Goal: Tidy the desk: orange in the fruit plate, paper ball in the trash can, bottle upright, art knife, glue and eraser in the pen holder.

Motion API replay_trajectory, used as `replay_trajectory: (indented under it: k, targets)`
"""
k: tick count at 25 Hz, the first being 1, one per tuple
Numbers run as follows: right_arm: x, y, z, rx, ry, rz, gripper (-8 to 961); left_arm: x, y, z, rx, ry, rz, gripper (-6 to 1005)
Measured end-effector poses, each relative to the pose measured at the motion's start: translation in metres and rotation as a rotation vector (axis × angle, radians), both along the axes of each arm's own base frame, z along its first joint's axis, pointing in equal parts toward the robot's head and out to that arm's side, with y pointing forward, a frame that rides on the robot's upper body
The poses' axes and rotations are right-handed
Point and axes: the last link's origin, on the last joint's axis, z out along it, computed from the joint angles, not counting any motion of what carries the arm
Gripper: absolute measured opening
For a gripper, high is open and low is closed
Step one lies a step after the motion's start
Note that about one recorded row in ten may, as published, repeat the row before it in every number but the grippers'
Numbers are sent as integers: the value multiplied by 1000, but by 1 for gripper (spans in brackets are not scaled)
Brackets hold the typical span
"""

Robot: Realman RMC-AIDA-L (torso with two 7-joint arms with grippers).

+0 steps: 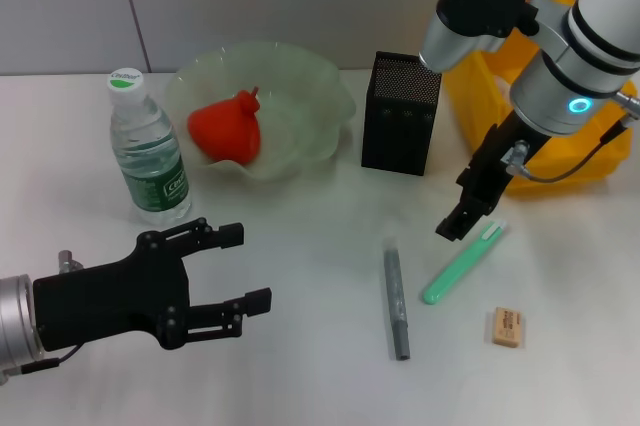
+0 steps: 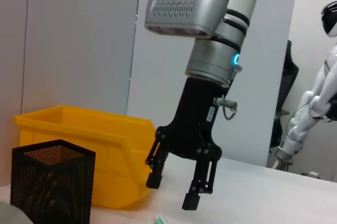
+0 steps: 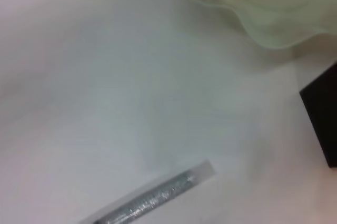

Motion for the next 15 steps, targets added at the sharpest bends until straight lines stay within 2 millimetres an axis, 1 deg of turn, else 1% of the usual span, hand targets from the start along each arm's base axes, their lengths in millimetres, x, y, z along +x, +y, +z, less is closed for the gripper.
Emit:
replay_trajectory:
  k: [3, 5, 7, 8, 9, 10, 11, 15]
  targets:
    - [4, 0, 1, 46, 3, -72, 790, 0, 0, 0, 1, 0, 2, 846]
    - [4, 0, 3, 109, 3, -180, 790, 0, 0, 0, 1, -1, 4, 846]
    - [3, -1, 4, 128, -8, -213, 790, -1, 0, 1, 2, 0, 3, 846]
    - [3, -2, 5, 168, -32, -289, 790, -1, 0, 2, 4, 3, -2, 846]
    - [3, -2, 5, 168, -32, -289, 790, -1, 0, 2, 4, 3, -2, 846]
    - [3, -4, 4, 191, -42, -351, 790, 0, 0, 2, 5, 4, -6, 846]
    - [3, -4, 4, 191, -42, -351, 790, -1, 0, 2, 6, 5, -7, 846]
    - [8, -7, -4, 240, -52, -496, 790, -3, -3, 3, 14, 15, -21, 846]
